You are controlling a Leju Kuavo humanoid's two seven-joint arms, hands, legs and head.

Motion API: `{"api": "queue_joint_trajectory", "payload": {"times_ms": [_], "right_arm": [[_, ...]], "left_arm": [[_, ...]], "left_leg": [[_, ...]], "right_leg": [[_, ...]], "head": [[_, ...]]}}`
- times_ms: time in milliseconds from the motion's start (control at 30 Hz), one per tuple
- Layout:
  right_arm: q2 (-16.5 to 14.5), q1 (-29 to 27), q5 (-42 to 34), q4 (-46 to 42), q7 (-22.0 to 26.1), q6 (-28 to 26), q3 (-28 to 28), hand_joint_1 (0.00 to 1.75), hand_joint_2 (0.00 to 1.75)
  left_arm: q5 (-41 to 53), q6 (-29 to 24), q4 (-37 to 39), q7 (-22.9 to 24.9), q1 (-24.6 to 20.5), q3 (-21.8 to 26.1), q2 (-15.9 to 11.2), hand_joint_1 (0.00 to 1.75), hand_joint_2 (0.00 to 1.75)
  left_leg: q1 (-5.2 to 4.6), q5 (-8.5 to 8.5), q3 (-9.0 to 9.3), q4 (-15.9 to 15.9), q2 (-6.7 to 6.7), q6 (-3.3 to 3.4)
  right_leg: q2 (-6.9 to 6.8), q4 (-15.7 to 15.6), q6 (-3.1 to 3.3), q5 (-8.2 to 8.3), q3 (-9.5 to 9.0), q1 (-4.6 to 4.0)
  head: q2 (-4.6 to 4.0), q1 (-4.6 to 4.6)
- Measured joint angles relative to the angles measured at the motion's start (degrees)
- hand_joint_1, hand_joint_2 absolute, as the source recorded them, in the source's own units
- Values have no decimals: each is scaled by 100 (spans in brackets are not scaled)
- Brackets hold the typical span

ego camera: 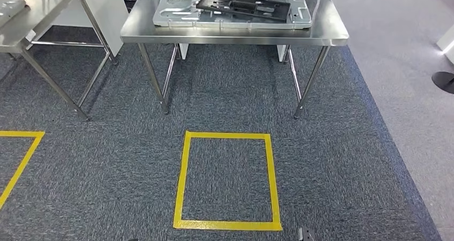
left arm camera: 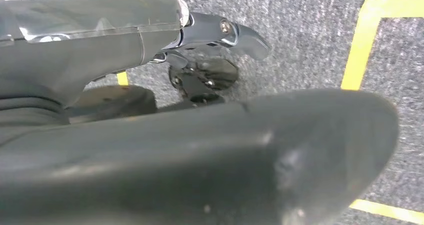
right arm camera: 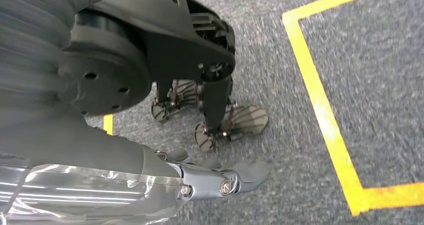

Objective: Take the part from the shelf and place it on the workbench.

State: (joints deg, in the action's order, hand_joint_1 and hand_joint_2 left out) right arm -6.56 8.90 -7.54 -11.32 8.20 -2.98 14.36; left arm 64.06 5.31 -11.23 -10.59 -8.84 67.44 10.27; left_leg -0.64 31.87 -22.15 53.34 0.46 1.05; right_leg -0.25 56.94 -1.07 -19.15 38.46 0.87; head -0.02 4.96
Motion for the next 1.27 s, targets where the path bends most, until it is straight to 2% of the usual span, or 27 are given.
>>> {"api": "queue_joint_trajectory", "payload": {"times_ms": [33, 67, 100, 167, 200, 233, 267, 300, 333, 400, 433, 467, 533, 567, 600, 667, 700, 733, 767, 800, 867, 933, 1033, 1067, 1133, 1200, 1267], "right_arm": [[1, 2, -3, 1, 1, 2, 0, 0, 175], [1, 2, -10, 1, 5, 4, 0, 0, 175], [2, 1, -17, 2, 12, 7, 0, 0, 175], [2, 0, -23, 2, 32, 19, 0, 0, 175], [2, 0, -13, 2, 40, 30, -1, 0, 175], [2, 0, 4, 2, 45, 48, -2, 0, 175], [2, 1, 25, 2, 48, 67, -6, 0, 175], [2, 4, 43, 1, 49, 84, -11, 0, 175], [4, 11, 54, -2, 51, 97, -15, 0, 175], [12, 39, 61, -9, 55, 109, -21, 0, 175], [16, 52, 67, -11, 57, 116, -25, 0, 175], [19, 62, 79, -12, 61, 133, -32, 0, 175], [20, 64, 130, -11, 87, 211, -59, 0, 175], [20, 70, 169, -11, 109, 272, -83, 0, 175], [19, 79, 216, -11, 137, 345, -114, 0, 175], [19, 96, 310, -19, 185, 475, -196, 0, 175], [21, 93, 345, -34, 199, 515, -241, 0, 175], [25, 86, 368, -61, 203, 534, -285, 0, 175], [29, 79, 384, -99, 197, 540, -326, 0, 175], [33, 75, 395, -145, 187, 540, -363, 0, 175], [45, 74, 420, -243, 160, 539, -426, 0, 87], [63, 71, 444, -328, 126, 532, -480, 0, 0], [100, 10, 462, -439, 57, 511, -563, 0, 0], [119, -28, 467, -465, 32, 507, -586, 0, 0], [157, -129, 477, -491, -17, 504, -631, 0, 0], [183, -271, 490, -494, -68, 492, -676, 0, 0], [200, -405, 504, -491, -105, 480, -707, 0, 0]], "left_arm": [[3, -3, 0, 3, 3, -1, 3, 0, 0], [6, -9, 0, 7, 7, -2, 6, 0, 44], [8, -25, 0, 10, 9, -2, 9, 0, 87], [24, -80, 0, 19, 12, -5, 12, 0, 175], [38, -118, 0, 35, 14, -7, 12, 0, 175], [54, -157, 0, 65, 16, -8, 13, 0, 175], [67, -191, 0, 101, 20, -9, 15, 0, 175], [74, -221, 0, 137, 23, -10, 18, 0, 175], [76, -241, 0, 163, 26, -10, 22, 0, 175], [80, -258, 0, 184, 30, -13, 36, 0, 175], [80, -257, 0, 189, 32, -14, 41, 0, 175], [79, -244, 0, 197, 32, -14, 44, 0, 175], [72, -197, 0, 228, 33, -14, 44, 0, 175], [70, -173, 0, 245, 35, -14, 45, 0, 175], [70, -155, 0, 262, 39, -14, 45, 0, 175], [45, -137, 0, 286, 71, -50, 44, 0, 175], [-1, -132, 0, 296, 107, -111, 40, 0, 175], [-79, -131, 0, 309, 163, -204, 33, 0, 175], [-183, -133, 1, 324, 228, -320, 23, 0, 175], [-301, -137, 1, 340, 295, -437, 11, 0, 175], [-550, -152, 2, 372, 409, -662, -10, 0, 87], [-815, -171, 2, 399, 502, -907, -34, 0, 0], [-1263, -198, 2, 448, 630, -1312, -99, 0, 0], [-1410, -206, -1, 467, 661, -1453, -122, 0, 0], [-1703, -224, -22, 497, 699, -1740, -171, 0, 0], [-1985, -246, -86, 525, 718, -2019, -221, 0, 0], [-2192, -265, -162, 550, 729, -2223, -255, 0, 0]], "left_leg": [[3, -66, -51, -13, 10, 46], [12, -140, -115, -29, 21, 89], [20, -214, -189, -39, 31, 123], [8, -358, -367, -26, 41, 154], [2, -424, -463, -10, 48, 155], [-3, -485, -566, 14, 56, 152], [-8, -538, -671, 47, 61, 146], [-11, -582, -766, 87, 63, 136], [-15, -618, -849, 135, 63, 123], [-35, -664, -970, 242, 66, 85], [-39, -681, -1003, 278, 71, 58], [-41, -701, -1023, 300, 77, 29], [-34, -697, -1054, 345, 73, -32], [-26, -601, -1108, 464, 56, -67], [-11, -433, -1208, 695, 35, -104], [37, 15, -1509, 1452, 5, -178], [62, 162, -1635, 1799, 3, -206], [87, 200, -1675, 1979, 3, -231], [112, 121, -1600, 1921, 3, -252], [138, -43, -1416, 1636, 4, -269], [170, -335, -930, 798, -5, -274], [155, -406, -706, 374, -30, -211], [135, -404, -735, 336, -37, -68], [134, -424, -747, 325, -30, -20], [122, -464, -779, 305, -12, 61], [81, -483, -827, 312, -4, 101], [47, -491, -851, 320, 0, 114]], "right_leg": [[4, 25, -28, -59, 28, 5], [9, 145, -48, -247, 80, 6], [13, 379, -62, -540, 159, 8], [17, 1135, -91, -1103, 350, 4], [17, 1503, -105, -1183, 412, 2], [17, 1747, -111, -1114, 412, 1], [17, 1785, -107, -955, 311, 1], [16, 1581, -92, -802, 88, -3], [14, 1187, -63, -739, -246, -12], [3, 282, 5, -890, -902, -42], [-1, 11, 38, -988, -1081, -58], [-3, -115, 66, -1041, -1143, -69], [-9, -160, 138, -992, -1126, -49], [-14, -179, 176, -954, -1108, -34], [-19, -193, 207, -914, -1081, -20], [-22, -176, 232, -860, -993, -21], [-22, -162, 229, -838, -951, -21], [-20, -147, 220, -822, -914, -18], [-15, -129, 207, -810, -884, -12], [-7, -109, 191, -803, -860, -3], [10, -63, 137, -799, -819, 9], [16, -30, 63, -795, -789, 3], [16, -2, -51, -791, -767, 2], [16, 75, -79, -852, -732, 11], [17, 605, -102, -1190, -492, 23], [17, 1423, -100, -1584, -106, 19], [17, 1816, -90, -1687, 72, 16]], "head": [[0, 0], [0, -1], [0, -1], [0, -1], [0, -1], [0, 0], [0, 0], [0, 0], [0, 0], [0, 0], [0, 0], [0, 0], [0, 0], [0, 0], [0, 0], [0, 0], [0, 0], [0, 0], [0, 0], [0, 0], [0, 1], [0, 0], [0, -1], [0, -1], [0, -1], [0, 0], [0, 0]]}}
